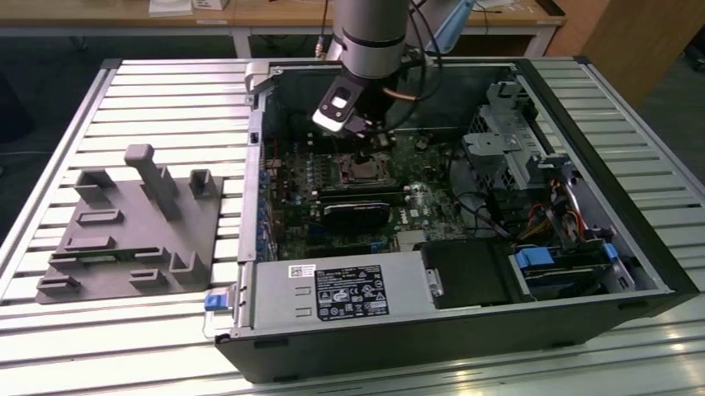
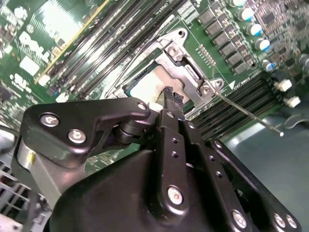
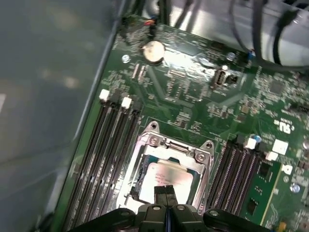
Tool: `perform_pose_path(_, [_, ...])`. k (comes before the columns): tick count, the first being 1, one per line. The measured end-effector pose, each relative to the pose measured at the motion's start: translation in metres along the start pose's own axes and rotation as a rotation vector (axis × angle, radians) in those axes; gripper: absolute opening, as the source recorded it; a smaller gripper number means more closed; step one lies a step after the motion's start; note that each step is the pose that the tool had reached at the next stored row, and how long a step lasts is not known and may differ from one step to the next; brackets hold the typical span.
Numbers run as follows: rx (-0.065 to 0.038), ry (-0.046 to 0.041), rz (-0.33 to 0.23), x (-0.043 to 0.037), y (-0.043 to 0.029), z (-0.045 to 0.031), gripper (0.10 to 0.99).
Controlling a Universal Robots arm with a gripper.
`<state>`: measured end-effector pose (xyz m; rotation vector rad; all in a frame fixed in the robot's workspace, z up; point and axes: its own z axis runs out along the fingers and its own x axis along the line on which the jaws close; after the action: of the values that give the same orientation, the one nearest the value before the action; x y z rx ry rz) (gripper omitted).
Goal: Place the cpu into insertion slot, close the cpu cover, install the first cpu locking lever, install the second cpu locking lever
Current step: 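Close the cpu cover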
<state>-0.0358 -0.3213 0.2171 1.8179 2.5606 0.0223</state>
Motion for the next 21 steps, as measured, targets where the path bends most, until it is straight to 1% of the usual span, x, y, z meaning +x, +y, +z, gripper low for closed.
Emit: perform_pose_path(21, [0.003, 0.0046, -0.38, 0.0, 0.0, 0.0002, 0.106])
